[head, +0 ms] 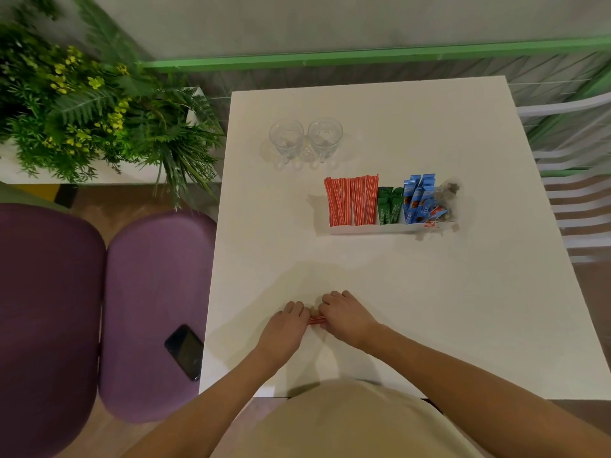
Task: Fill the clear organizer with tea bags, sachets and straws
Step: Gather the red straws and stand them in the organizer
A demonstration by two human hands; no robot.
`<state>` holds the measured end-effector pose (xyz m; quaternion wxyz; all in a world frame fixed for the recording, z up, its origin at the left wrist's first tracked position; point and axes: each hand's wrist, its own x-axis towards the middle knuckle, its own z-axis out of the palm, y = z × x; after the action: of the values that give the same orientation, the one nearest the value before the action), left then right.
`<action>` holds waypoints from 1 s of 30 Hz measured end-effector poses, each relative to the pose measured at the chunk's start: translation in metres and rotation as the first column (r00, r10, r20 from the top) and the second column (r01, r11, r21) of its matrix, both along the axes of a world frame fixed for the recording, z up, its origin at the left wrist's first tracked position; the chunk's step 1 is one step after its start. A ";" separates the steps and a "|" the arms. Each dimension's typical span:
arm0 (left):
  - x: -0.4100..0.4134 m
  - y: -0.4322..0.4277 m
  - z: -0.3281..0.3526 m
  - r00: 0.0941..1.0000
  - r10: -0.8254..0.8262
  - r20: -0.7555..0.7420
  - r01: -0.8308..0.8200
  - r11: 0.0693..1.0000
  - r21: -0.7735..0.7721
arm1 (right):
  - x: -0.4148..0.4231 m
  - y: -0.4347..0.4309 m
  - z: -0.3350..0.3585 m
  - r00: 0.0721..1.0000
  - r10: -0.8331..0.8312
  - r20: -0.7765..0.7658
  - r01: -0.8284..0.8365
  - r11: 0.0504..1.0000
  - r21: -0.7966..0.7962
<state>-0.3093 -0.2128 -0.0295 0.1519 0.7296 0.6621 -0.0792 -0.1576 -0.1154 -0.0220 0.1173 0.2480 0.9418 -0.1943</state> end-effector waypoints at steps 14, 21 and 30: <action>0.002 -0.012 -0.006 1.000 0.009 0.022 -0.009 1.000 0.001 | 0.005 -0.019 -0.002 0.997 -0.082 0.001 0.082 0.996 -0.034; 0.001 -0.021 0.019 0.945 0.113 0.306 -0.018 0.955 -0.296 | 0.019 -0.004 0.024 0.964 -0.256 0.066 0.249 0.798 -0.548; 0.003 -0.013 0.077 0.645 0.511 0.568 -0.106 0.797 -0.595 | 0.031 0.007 0.070 0.833 -0.550 0.055 0.255 0.295 -0.921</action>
<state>-0.3066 -0.2261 0.0480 0.5918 0.5053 0.6250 0.0616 -0.1269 -0.1084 0.0481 0.0473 0.3460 0.5954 -0.7236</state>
